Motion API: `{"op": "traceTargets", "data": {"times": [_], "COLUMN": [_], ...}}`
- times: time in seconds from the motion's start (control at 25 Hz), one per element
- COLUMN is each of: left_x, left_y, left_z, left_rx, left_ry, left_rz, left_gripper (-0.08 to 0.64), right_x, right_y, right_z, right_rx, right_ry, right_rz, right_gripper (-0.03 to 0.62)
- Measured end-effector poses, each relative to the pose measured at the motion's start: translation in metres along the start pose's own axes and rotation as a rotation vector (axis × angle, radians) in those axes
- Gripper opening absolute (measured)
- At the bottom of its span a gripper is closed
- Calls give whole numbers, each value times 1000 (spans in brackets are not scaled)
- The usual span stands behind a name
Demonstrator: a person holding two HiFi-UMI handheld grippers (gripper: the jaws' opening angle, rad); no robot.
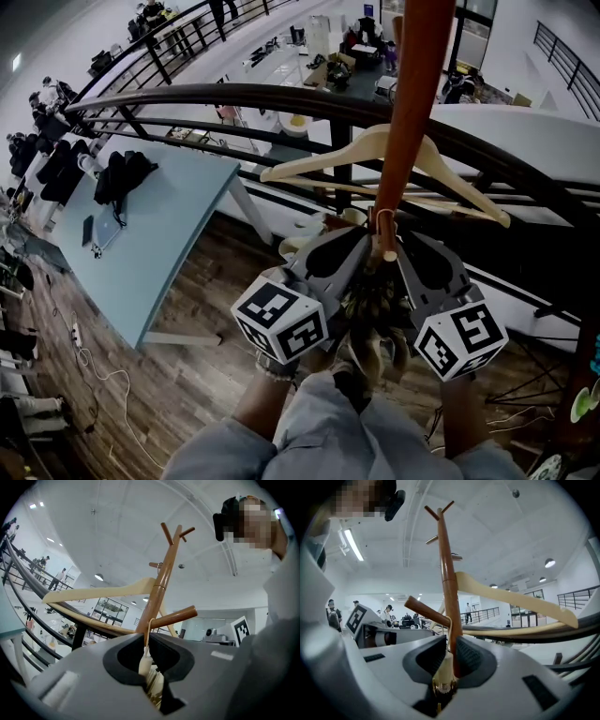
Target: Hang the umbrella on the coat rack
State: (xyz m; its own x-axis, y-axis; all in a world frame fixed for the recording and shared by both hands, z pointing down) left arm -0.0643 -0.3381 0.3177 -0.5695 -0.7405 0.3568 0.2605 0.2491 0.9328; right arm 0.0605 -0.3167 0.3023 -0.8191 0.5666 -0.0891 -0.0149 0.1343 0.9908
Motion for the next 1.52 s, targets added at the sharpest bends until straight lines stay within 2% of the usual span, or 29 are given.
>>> {"op": "traceTargets", "data": {"times": [0.48, 0.84, 1.24, 1.52], "left_x": [-53, -99, -153, -168], "left_y": [-7, -4, 13, 16], "left_z": [37, 64, 83, 103], "left_rx": [-64, -87, -84, -90], "left_ry": [-55, -79, -78, -95], "left_rz": [-58, -47, -77, -88], "left_gripper": [11, 6, 5, 5], "right_x": [23, 41, 44, 61], "right_y": [-8, -16, -9, -6], "right_z": [50, 95, 150, 168], "right_rx": [-41, -79, -114, -116], "right_ry": [-18, -32, -28, -52], "right_rz": [24, 21, 15, 22], "right_gripper": [23, 9, 3, 2]}}
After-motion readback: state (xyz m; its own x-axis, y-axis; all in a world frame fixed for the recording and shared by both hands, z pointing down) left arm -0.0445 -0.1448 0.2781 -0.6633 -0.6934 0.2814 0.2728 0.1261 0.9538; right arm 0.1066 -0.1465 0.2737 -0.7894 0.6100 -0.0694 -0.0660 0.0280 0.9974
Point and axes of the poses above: the fingertips, and each gripper's own axes: z backward along the fingers, x to its left, y out of its underside, the point moved 6 cm from there along z, backward along the fingers
